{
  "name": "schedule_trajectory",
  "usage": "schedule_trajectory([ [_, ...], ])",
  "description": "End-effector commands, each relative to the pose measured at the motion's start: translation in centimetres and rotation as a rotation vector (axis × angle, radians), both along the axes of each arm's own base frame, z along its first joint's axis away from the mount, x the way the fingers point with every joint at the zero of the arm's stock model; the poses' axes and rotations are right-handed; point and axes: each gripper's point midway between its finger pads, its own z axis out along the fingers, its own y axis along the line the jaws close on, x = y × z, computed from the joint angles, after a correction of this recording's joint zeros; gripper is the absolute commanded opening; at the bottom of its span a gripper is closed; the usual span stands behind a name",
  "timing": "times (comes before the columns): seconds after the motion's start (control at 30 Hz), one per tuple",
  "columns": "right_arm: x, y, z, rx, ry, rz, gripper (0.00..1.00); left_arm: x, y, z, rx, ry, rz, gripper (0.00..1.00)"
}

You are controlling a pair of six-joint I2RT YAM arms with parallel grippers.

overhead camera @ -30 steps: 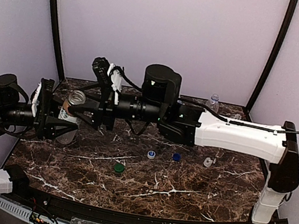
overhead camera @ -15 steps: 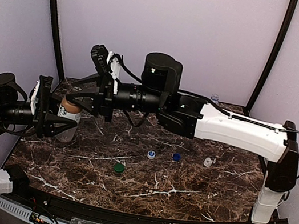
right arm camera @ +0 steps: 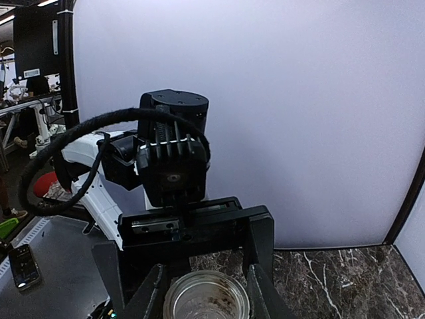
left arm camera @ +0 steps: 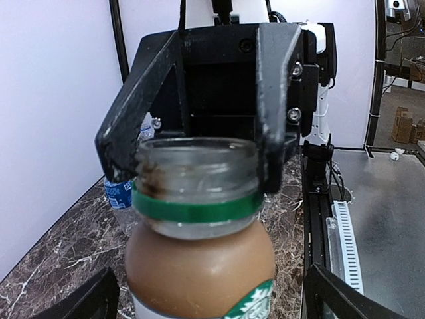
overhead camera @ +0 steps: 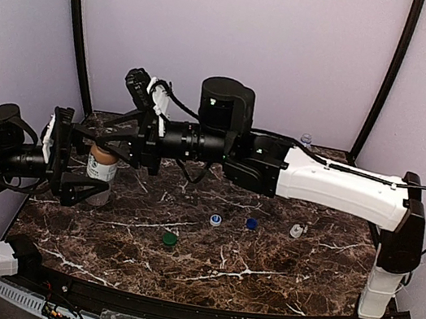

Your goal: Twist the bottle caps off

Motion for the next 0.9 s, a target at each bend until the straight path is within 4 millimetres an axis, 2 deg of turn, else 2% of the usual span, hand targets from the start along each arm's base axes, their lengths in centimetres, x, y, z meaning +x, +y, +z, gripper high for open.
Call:
schedule_trajectory([
  [0.0, 2.1, -0.2, -0.5, -0.026, -0.002, -0.122, 0.00, 0.4, 0.5, 0.5, -0.006, -0.022, 0.050, 0.99],
  [0.07, 4.3, -0.9, -1.0, -0.058, -0.005, -0.229, 0.00, 0.9, 1.0, 0.4, 0.011, -0.035, 0.100, 0.99],
  [0.17, 10.3, -2.8, -3.2, -0.149, -0.035, -0.477, 0.00, 1.9, 2.5, 1.2, 0.025, -0.106, 0.218, 0.99],
  [0.2, 13.3, -3.7, -5.1, -0.205, -0.043, -0.594, 0.00, 2.2, 2.9, 1.4, 0.024, -0.117, 0.248, 0.99],
  [0.27, 17.5, -5.3, -8.5, -0.287, -0.028, -0.705, 0.00, 3.1, 4.1, 1.6, 0.009, -0.117, 0.331, 0.99],
  [0.37, 21.7, -6.7, -12.6, -0.349, 0.010, -0.768, 0.00, 4.4, 6.3, 0.2, -0.021, -0.058, 0.469, 0.99],
  [0.47, 24.3, -7.1, -15.3, -0.370, 0.017, -0.793, 0.00, 6.5, 9.5, -1.8, -0.055, 0.011, 0.672, 0.99],
  [0.6, 27.3, -7.0, -17.8, -0.352, 0.054, -0.788, 0.00, 9.0, 14.3, -4.7, -0.087, 0.067, 0.951, 0.99],
  [0.63, 28.0, -7.1, -18.2, -0.351, 0.063, -0.793, 0.00, 9.3, 15.0, -5.7, -0.088, 0.086, 0.990, 0.99],
  [0.73, 29.1, -7.2, -19.6, -0.360, 0.081, -0.799, 0.00, 9.7, 16.6, -7.0, -0.122, 0.120, 1.061, 0.99],
  [0.87, 29.2, -7.5, -21.6, -0.387, 0.105, -0.801, 0.00, 9.9, 17.7, -8.8, -0.125, 0.149, 1.113, 0.99],
])
